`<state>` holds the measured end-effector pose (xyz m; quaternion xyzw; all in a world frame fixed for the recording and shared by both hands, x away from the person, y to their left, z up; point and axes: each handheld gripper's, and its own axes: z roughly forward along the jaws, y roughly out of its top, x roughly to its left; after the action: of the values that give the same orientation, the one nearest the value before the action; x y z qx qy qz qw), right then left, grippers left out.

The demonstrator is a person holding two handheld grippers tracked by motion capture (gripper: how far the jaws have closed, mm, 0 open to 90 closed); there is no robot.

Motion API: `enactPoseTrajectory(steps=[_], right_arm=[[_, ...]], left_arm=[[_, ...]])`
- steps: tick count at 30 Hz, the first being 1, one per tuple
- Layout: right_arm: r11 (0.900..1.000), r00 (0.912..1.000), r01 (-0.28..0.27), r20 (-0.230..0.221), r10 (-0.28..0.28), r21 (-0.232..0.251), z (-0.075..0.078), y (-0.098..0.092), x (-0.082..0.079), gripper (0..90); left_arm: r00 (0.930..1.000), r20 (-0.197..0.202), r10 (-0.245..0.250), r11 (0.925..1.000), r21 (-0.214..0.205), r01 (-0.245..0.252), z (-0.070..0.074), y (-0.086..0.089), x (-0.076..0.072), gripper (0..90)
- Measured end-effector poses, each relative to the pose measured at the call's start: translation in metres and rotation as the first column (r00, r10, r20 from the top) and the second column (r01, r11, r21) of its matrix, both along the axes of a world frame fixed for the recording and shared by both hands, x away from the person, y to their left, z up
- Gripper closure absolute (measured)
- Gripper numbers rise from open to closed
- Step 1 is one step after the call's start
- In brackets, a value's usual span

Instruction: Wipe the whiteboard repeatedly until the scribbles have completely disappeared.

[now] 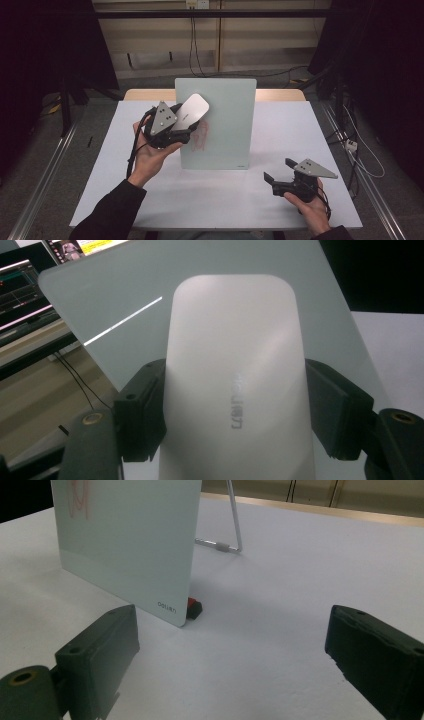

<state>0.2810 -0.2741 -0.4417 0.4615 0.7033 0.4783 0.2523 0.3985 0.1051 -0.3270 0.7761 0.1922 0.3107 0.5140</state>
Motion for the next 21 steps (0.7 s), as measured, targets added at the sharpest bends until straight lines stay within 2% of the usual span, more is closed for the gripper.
enactPoseTrajectory(steps=[7, 14, 21], right_arm=[[1.0000, 1.0000, -0.001, 0.002, 0.001, -0.002, 0.000, 0.000, 0.000, 6.8], [1.0000, 1.0000, -0.002, 0.001, 0.002, -0.002, 0.000, 0.000, 0.000, 6.8], [1.0000, 1.0000, -0.002, 0.002, 0.002, -0.002, 0.000, 0.000, 0.000, 6.9]], left_arm=[[0.9996, 0.025, 0.012, 0.9992, 0.038, -0.013, -0.003, -0.004, 0.001, 31.0], [0.9981, 0.057, 0.023, 0.9983, 0.053, -0.026, -0.007, -0.008, -0.001, 31.1], [0.9989, 0.047, 0.002, 0.9969, 0.079, -0.005, -0.017, -0.013, -0.005, 31.1]])
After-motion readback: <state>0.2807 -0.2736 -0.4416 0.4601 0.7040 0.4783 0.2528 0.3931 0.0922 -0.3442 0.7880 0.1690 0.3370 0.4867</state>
